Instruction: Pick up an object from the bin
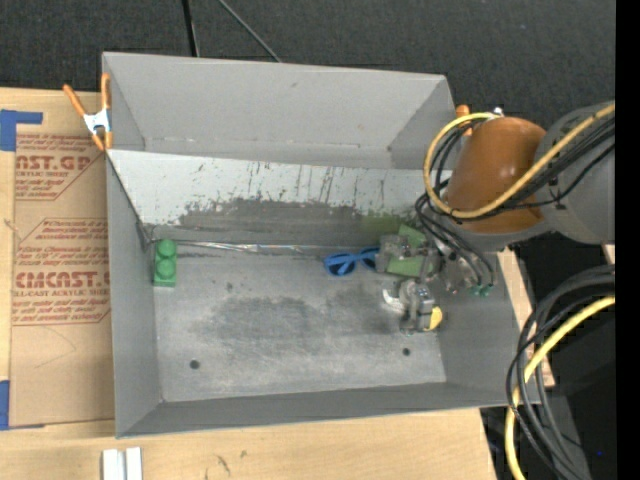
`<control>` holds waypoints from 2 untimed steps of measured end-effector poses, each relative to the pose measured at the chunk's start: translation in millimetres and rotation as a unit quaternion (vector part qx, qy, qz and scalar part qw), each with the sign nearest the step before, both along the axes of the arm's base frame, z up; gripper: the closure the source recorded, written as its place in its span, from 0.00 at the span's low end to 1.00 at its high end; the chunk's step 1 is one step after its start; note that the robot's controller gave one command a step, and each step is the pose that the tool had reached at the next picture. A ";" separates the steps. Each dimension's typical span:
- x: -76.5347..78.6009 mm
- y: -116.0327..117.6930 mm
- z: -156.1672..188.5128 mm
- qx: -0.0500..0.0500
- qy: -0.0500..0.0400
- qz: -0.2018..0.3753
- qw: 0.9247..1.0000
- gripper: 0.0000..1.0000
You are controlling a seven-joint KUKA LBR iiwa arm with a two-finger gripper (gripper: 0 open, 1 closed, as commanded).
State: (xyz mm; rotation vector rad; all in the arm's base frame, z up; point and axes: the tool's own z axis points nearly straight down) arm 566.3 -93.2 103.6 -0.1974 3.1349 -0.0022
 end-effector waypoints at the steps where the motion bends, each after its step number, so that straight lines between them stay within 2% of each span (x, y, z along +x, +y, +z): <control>1: -23.9 -24.3 -33.6 0.003 -0.001 -0.048 0.999 0.00; 2: -23.0 -25.9 -32.7 0.001 -0.002 -0.049 0.999 1.00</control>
Offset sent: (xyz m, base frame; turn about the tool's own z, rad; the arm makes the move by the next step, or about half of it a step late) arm -0.0247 -0.0278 -0.0334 0.0991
